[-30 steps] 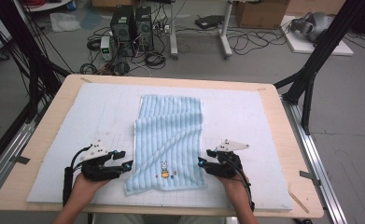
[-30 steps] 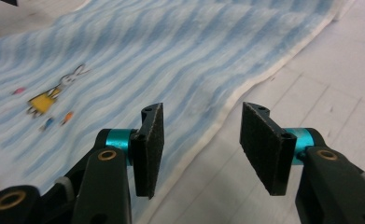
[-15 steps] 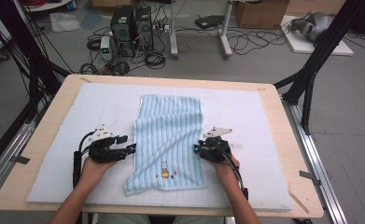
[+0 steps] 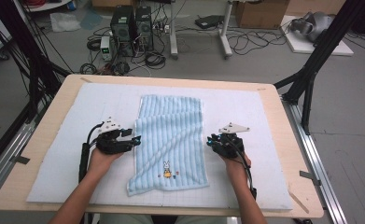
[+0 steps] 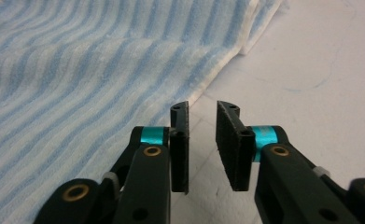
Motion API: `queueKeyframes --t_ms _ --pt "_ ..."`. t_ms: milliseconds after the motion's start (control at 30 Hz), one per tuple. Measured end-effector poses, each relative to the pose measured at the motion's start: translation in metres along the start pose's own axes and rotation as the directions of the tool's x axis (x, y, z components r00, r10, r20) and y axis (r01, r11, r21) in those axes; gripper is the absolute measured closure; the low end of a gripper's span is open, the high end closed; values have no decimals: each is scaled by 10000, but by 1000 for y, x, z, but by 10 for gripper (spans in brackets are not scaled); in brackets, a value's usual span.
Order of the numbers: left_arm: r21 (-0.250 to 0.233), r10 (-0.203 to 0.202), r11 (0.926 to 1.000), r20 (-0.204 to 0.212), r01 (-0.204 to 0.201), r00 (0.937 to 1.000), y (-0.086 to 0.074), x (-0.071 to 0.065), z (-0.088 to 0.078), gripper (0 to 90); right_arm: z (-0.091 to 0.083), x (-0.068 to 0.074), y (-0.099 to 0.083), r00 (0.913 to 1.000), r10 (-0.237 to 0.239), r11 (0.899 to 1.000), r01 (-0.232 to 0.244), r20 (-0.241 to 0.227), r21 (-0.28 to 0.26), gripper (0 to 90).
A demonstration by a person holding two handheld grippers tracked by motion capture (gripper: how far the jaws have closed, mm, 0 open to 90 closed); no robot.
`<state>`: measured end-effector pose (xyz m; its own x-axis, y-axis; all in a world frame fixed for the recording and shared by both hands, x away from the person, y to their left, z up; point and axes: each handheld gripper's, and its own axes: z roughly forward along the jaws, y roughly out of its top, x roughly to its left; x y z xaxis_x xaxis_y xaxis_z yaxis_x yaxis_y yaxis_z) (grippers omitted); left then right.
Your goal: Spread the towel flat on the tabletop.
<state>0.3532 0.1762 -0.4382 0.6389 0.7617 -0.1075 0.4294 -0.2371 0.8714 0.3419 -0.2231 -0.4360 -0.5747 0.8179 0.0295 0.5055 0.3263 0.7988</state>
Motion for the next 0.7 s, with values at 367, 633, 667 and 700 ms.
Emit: queueKeyframes --t_ms 367,633,667,700 --pt "1812 1887 9694 -1183 -1657 9749 15 -5 48 815 9 5 -2 9984 -128 9996 141 -545 242 561" --pt "1585 1518 9798 -1935 -1218 9693 19 9 57 873 15 12 -2 9954 -106 9986 155 -957 507 589" --pt "1543 1501 9808 -2074 -1191 9667 20 12 57 873 15 12 -2 9949 -38 9989 86 -1008 468 590" --pt "1537 1364 9825 -2089 -1052 9684 21 15 57 873 15 13 -2 9946 30 9989 18 -1038 465 591"
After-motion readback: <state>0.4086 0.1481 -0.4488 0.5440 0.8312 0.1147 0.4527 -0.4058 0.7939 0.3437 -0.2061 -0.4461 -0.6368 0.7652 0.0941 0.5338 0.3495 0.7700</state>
